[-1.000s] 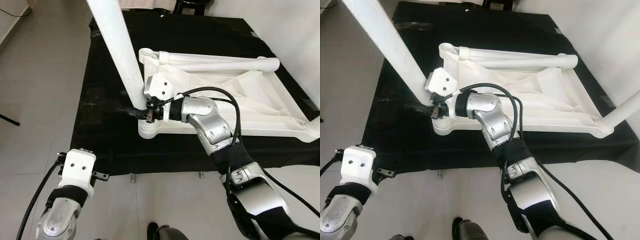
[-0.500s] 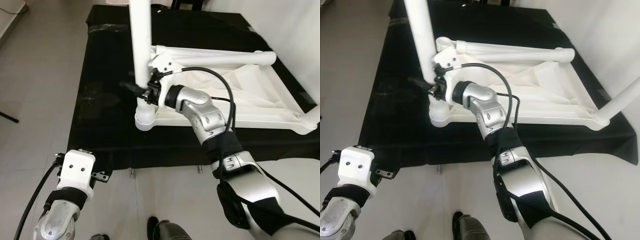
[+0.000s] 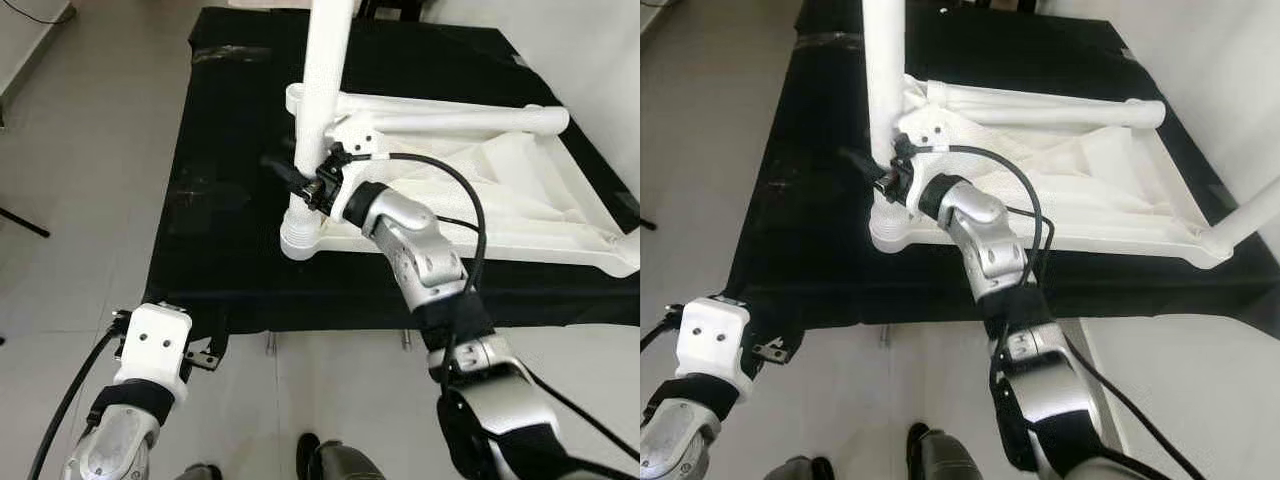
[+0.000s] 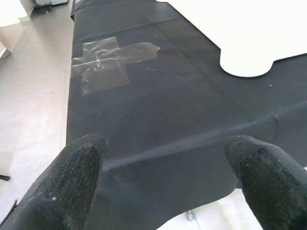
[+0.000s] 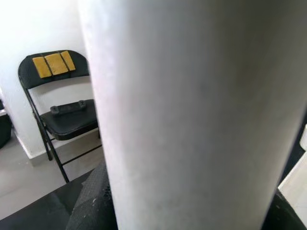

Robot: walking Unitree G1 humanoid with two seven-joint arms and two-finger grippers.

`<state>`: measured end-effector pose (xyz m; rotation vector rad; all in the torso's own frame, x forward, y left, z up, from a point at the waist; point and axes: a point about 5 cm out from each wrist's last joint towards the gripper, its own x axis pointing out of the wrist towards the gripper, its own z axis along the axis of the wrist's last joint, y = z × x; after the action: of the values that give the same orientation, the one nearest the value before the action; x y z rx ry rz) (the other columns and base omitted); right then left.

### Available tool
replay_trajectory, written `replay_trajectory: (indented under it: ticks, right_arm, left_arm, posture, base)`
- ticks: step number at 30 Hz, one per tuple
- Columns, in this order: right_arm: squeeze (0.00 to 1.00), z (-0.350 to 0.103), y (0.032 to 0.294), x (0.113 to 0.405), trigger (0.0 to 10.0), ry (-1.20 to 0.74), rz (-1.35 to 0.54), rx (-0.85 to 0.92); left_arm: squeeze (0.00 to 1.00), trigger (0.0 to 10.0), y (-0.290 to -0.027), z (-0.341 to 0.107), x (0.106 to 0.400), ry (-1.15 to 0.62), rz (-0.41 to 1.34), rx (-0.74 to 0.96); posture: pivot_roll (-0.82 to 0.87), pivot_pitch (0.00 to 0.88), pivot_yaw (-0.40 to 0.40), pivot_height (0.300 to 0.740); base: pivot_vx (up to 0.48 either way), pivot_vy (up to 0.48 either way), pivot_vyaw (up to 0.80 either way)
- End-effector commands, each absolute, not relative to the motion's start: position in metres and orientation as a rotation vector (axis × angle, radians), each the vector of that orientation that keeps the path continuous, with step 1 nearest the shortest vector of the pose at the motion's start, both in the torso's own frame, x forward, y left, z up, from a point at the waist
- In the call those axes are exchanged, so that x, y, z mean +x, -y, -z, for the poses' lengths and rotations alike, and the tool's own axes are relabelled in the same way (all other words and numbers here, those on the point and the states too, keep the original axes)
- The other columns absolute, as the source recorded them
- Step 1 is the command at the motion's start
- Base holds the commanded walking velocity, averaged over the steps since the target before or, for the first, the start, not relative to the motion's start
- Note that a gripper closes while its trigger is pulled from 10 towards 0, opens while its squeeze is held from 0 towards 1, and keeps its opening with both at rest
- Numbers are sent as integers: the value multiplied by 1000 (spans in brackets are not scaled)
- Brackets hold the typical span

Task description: Building children table

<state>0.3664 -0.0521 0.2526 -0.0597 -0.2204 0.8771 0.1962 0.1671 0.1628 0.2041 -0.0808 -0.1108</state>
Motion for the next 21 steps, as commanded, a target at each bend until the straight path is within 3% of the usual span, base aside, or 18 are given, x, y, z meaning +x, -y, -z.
replay_trajectory:
  ticks: [1,5,21]
  right_arm:
    - [0,-205,54,364,10000,16,-893,-36]
    - [0,-201,45,340,10000,62,-1124,-116]
    - [0,-204,55,340,10000,6,-1201,-267]
  left_arm:
    - [0,10000,-164,-161,194,68,118,201]
    - [0,10000,-165,-161,194,65,117,206]
    - [0,10000,-164,-159,192,58,121,205]
  posture:
    - [-195,301,-136,740]
    - [-189,296,-128,740]
    - [-188,286,-133,740]
  base:
    - [0,0,0]
    - [0,0,0]
    - [0,0,0]
